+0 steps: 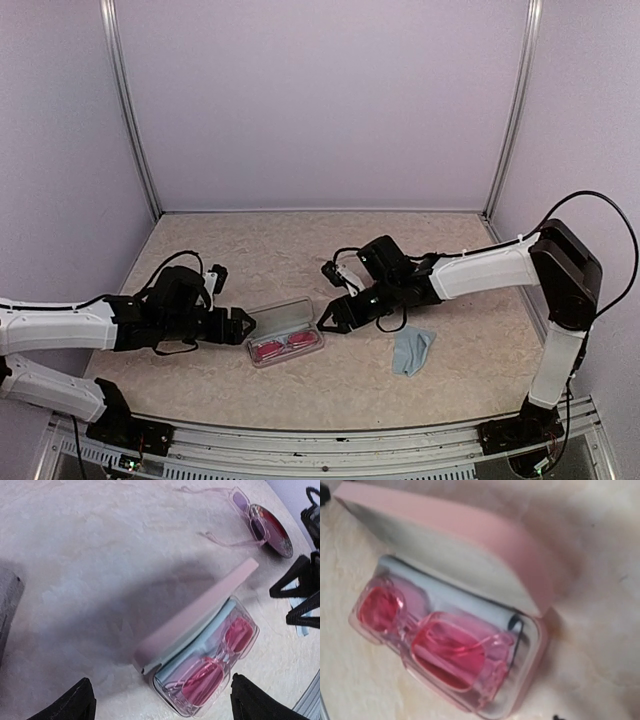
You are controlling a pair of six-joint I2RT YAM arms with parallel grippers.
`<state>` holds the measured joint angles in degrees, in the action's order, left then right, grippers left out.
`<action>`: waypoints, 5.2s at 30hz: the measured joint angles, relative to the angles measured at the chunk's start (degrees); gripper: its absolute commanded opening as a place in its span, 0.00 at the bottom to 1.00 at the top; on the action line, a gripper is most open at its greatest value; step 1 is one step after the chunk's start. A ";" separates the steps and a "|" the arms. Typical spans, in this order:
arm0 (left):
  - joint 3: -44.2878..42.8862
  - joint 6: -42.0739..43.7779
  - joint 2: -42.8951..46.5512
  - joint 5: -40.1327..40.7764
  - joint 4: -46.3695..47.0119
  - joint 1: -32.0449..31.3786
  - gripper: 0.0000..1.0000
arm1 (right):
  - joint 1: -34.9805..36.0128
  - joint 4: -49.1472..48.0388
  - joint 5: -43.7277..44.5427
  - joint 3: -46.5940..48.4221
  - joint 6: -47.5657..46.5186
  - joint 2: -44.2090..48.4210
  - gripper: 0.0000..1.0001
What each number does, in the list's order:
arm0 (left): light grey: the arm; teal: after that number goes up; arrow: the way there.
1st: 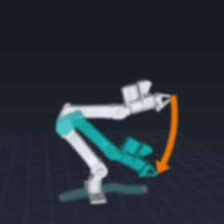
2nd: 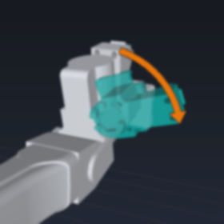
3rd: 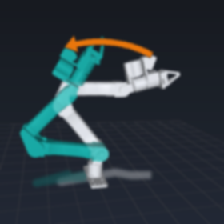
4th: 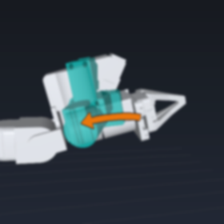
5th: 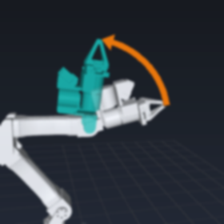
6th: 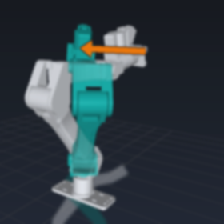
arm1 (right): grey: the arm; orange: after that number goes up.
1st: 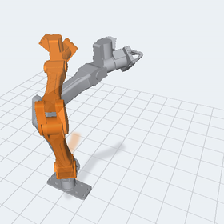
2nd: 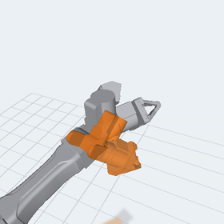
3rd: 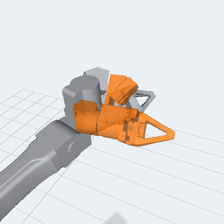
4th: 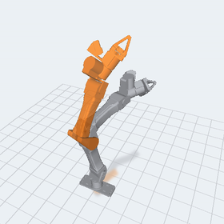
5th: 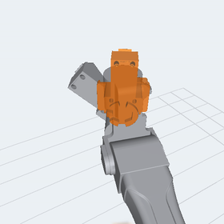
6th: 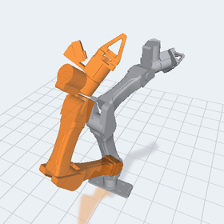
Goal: Organize the sunglasses
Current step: Adjust the sunglasses and the sunglasses case, then close the case with sunglasses at the center of the board, then adjust the case with sunglasses at the center of the board.
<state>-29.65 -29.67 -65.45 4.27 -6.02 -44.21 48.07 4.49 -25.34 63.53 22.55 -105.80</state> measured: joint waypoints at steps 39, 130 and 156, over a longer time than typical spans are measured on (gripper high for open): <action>-14.49 10.08 -12.15 0.72 5.57 6.69 0.91 | 0.59 -3.52 2.86 0.57 5.64 -7.58 0.26; -3.02 7.48 -14.97 6.10 11.76 -18.38 0.99 | 3.15 -3.85 8.70 2.75 8.22 -8.61 0.07; -7.87 13.07 -24.68 3.45 3.76 -14.03 0.51 | 2.97 -5.79 8.33 2.73 8.22 -8.61 0.07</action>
<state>-37.52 -16.60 -90.13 7.73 -2.26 -58.24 51.05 -1.30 -17.02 66.26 30.76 -114.41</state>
